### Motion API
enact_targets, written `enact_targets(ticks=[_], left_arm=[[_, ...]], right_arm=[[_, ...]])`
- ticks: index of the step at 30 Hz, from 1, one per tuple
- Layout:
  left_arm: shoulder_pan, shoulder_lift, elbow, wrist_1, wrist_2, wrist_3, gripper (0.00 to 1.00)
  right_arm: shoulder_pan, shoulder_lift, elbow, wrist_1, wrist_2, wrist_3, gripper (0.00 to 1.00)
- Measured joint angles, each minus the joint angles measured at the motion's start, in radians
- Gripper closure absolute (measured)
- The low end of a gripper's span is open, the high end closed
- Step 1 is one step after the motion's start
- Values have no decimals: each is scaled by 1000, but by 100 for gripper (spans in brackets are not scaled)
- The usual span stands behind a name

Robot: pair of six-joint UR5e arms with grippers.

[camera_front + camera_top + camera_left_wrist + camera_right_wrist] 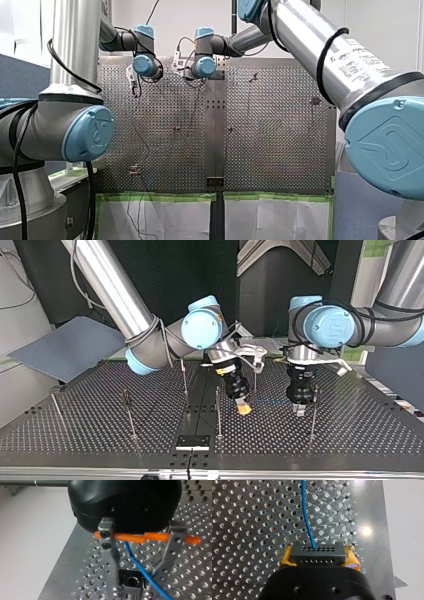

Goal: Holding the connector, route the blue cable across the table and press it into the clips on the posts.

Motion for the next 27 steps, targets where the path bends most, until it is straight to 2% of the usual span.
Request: enact_targets(ticks=[8,14,19,27], left_arm=[[-1,0,-10,-13,5,-24,100],[-6,2,-55,-14,-24,-17,100],[-9,2,-99,19,-33,-17,100],[-13,1,-169,86,-37,-40,100]], right_arm=[[0,1,1,4,0,12,100],[4,6,5,15,11,19,100],[6,10,28,18,21,17,100],[6,11,92,19,22,14,100]])
